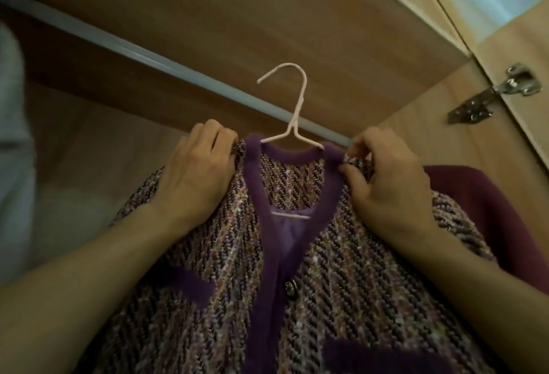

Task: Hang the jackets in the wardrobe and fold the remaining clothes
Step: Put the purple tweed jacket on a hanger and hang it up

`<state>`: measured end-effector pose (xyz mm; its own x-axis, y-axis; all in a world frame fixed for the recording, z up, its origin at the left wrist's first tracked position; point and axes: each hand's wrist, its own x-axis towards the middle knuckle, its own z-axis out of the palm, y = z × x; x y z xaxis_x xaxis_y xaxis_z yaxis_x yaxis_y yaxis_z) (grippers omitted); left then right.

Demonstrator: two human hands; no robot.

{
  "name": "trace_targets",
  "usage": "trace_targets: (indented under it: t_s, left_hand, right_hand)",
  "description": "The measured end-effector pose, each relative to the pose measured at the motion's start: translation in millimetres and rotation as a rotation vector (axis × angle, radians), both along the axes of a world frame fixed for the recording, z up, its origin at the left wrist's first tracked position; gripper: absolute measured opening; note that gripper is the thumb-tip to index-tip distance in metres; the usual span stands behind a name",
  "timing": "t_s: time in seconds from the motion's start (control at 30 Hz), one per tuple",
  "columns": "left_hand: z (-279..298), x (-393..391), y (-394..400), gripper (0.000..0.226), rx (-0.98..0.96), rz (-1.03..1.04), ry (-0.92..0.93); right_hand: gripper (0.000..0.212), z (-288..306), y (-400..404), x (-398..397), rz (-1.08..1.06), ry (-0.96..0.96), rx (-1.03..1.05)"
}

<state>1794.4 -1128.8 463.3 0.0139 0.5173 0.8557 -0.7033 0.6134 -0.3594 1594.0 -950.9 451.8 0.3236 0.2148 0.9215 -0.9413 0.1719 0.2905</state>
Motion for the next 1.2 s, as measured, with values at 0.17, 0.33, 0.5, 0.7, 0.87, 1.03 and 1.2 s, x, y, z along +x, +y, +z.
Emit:
trace_targets:
  t_s: [0.17,0.33,0.5,0.7,0.87,1.03,1.2]
  left_hand:
    - [57,-35,-18,0.011,-0.004,-0.060,-0.066]
    - [102,-70,-33,0.014,0.020,-0.040,-0.081]
    - [109,-87,-58,0.011,-0.029,-0.039,-0.116]
    - [108,-107,-101,0.008,0.006,-0.078,-0.153]
    - [70,-143,-134,0.024,0.158,-0.280,-0.256]
    - [43,-166,-128,0.023,0.273,-0.439,-0.109]
    - [20,-166,-129,0.041,0.322,-0.364,-0.122]
  right_hand:
    - [0.030,53,-9,-21,-0.048,-0.066,-0.032]
    - [0.033,91,-20,-50,-0.139,-0.121,-0.059]
    - [0.030,100,-33,-69,-0.157,-0.110,-0.040]
    - [0.025,103,-53,-76,-0.236,-0.127,0.007]
    - [0.017,79,-78,-96,-0.285,-0.237,0.120]
    - [0.015,69,-65,-107,-0.443,-0.126,0.085]
    - [0.039,44,-52,-100,-0.693,-0.099,0.143]
